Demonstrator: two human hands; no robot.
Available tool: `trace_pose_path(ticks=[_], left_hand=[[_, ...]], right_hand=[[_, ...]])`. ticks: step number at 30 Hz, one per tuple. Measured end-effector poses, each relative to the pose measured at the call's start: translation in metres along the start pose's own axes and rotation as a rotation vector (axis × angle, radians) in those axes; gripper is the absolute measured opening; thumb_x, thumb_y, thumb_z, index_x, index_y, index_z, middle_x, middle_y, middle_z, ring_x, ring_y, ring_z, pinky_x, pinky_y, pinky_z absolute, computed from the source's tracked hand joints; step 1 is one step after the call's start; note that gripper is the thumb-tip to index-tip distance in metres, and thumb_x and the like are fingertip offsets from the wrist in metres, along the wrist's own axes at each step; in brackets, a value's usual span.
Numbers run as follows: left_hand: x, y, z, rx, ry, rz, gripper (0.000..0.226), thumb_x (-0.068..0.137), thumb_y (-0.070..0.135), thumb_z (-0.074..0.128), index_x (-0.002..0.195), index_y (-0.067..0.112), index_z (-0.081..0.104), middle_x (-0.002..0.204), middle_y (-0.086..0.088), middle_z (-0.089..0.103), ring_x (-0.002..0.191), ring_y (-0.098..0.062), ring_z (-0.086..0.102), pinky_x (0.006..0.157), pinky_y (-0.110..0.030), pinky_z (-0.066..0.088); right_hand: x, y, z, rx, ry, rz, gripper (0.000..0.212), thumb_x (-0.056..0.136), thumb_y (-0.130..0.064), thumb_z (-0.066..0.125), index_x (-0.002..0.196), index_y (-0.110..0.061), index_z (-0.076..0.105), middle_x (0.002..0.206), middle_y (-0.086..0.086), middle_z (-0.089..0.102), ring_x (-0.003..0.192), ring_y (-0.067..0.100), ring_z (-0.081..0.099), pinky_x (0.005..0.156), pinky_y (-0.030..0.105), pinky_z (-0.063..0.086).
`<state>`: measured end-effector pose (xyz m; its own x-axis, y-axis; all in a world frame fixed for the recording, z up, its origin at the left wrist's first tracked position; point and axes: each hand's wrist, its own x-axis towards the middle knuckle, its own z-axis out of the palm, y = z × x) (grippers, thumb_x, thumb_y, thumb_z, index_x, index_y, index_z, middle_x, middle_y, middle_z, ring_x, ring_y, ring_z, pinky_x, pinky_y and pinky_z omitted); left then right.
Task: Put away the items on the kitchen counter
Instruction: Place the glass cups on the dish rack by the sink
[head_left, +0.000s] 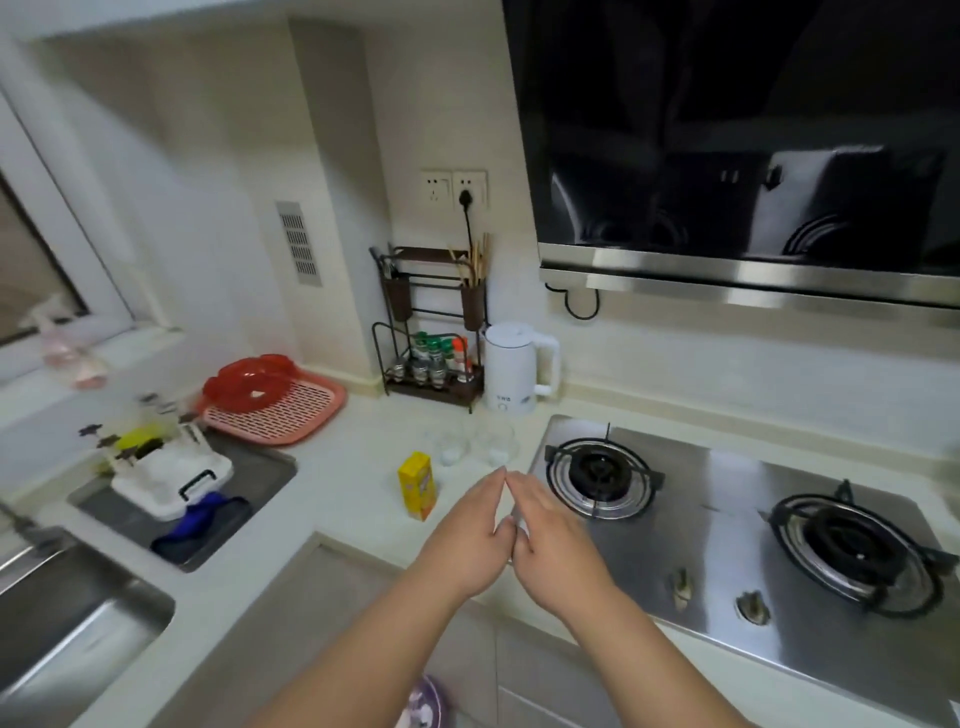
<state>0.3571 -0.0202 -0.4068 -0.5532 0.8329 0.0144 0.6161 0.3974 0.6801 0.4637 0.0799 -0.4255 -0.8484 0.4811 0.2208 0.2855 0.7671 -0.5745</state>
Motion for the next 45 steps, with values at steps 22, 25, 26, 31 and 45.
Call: trace_pose_path(ticks=[22, 25, 26, 31, 45], left_hand=[[0.303, -0.197, -0.045, 0.428, -0.269, -0.385, 0.087, 0.054, 0.057, 0.075, 0.129, 0.022, 0.049, 0.129, 0.000, 0.054, 0.123, -0.026, 0.054, 0.098, -0.045, 0.050], [0.319, -0.215, -0.038, 0.436, -0.340, -0.393, 0.106, 0.058, 0.055, 0.080, 0.146, 0.020, 0.034, 0.144, -0.003, 0.045, 0.133, -0.027, 0.046, 0.105, -0.045, 0.045], [0.322, -0.219, -0.036, 0.426, -0.365, -0.391, 0.106, 0.061, 0.054, 0.080, 0.149, 0.020, 0.032, 0.148, -0.002, 0.043, 0.135, -0.026, 0.045, 0.107, -0.044, 0.044], [0.334, -0.221, -0.025, 0.474, -0.409, -0.344, 0.083, 0.065, 0.052, 0.079, 0.134, 0.019, 0.045, 0.133, 0.001, 0.052, 0.119, -0.025, 0.059, 0.093, -0.040, 0.052], [0.263, -0.257, -0.160, -0.674, -0.011, -0.374, 0.073, 0.061, 0.027, 0.085, 0.129, 0.026, 0.060, 0.127, 0.000, 0.062, 0.095, -0.010, 0.066, 0.093, -0.036, 0.055]], right_hand=[[0.231, 0.096, 0.168, 0.205, -0.237, 0.333, 0.063, 0.097, -0.024, 0.051, 0.157, -0.027, 0.030, 0.163, -0.008, 0.030, 0.150, 0.009, 0.026, 0.117, 0.019, 0.018], [0.244, 0.102, 0.174, 0.227, -0.262, 0.367, 0.062, 0.097, -0.025, 0.051, 0.156, -0.029, 0.032, 0.161, -0.011, 0.034, 0.144, 0.010, 0.038, 0.116, 0.023, 0.027], [0.247, 0.104, 0.176, 0.235, -0.266, 0.374, 0.061, 0.097, -0.026, 0.051, 0.155, -0.031, 0.032, 0.160, -0.012, 0.035, 0.142, 0.010, 0.041, 0.115, 0.024, 0.032], [0.255, 0.098, 0.184, 0.303, -0.295, 0.381, 0.059, 0.099, -0.026, 0.050, 0.154, -0.036, 0.031, 0.159, -0.018, 0.033, 0.140, 0.007, 0.042, 0.110, 0.022, 0.035], [0.341, 0.024, 0.173, 1.357, -0.274, 0.650, 0.058, 0.081, -0.037, 0.069, 0.136, -0.022, 0.057, 0.124, 0.006, 0.072, 0.111, 0.028, 0.070, 0.091, 0.041, 0.056]])
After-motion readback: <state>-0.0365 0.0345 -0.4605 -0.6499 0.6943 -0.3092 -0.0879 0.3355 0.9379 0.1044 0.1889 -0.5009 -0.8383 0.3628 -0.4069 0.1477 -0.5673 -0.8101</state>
